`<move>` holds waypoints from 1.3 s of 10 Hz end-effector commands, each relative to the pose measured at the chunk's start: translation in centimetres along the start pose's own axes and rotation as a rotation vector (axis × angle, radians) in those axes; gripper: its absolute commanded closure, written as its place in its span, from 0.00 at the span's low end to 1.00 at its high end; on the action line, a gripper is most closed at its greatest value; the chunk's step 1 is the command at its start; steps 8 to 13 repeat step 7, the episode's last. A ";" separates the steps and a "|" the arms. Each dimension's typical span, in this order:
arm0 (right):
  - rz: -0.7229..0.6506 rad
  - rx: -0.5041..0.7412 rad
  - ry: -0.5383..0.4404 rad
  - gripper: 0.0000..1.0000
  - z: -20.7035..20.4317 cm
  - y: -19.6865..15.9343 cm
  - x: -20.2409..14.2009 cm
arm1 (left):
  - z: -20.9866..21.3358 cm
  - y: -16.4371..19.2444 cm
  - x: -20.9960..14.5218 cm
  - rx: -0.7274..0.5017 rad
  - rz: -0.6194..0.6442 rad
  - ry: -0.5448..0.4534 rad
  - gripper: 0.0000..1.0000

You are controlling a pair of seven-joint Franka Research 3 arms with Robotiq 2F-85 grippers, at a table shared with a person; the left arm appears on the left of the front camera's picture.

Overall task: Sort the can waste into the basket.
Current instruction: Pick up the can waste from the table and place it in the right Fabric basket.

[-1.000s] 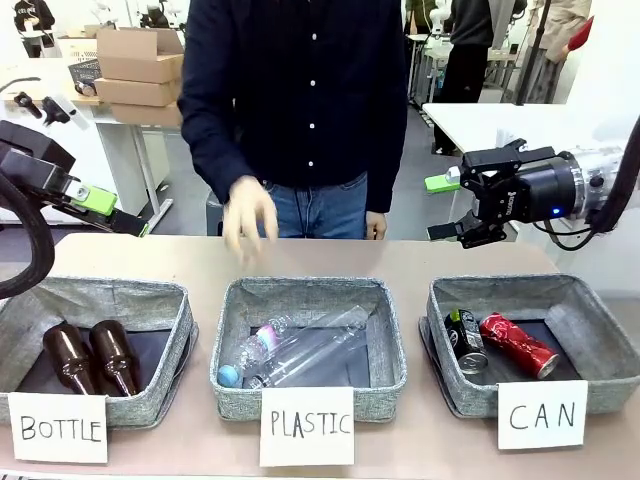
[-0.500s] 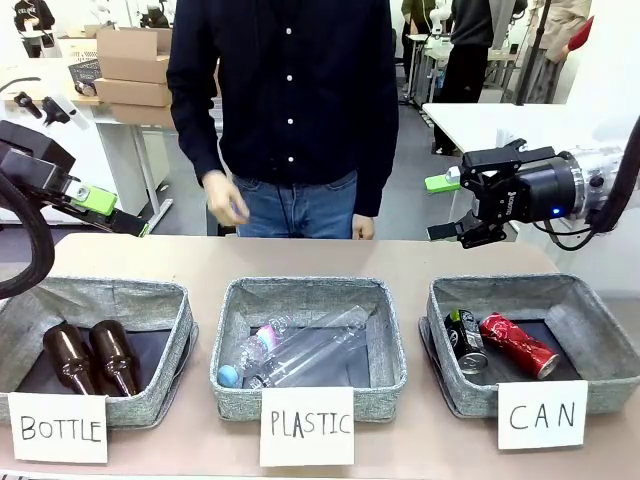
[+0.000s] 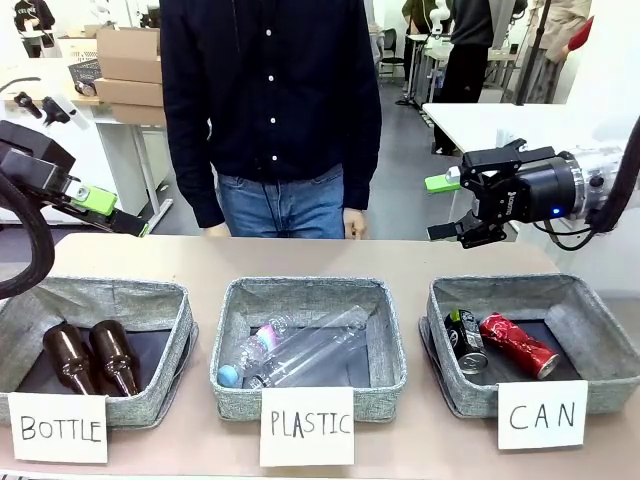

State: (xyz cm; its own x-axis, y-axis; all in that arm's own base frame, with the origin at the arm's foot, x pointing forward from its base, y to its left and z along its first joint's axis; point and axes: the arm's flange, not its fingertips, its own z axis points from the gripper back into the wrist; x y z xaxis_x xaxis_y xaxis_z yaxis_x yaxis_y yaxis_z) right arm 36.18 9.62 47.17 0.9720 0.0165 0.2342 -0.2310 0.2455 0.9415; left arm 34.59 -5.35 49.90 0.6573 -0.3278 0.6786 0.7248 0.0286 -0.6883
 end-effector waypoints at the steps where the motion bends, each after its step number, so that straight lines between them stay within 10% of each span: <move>1: 0.020 0.010 0.006 0.00 0.1 0.0 0.3 | -0.1 -0.5 0.4 -0.002 0.012 -0.012 0.00; 13: 0.020 0.010 0.006 0.00 0.1 0.0 0.3 | -0.1 -0.5 0.4 -0.002 0.012 -0.012 0.00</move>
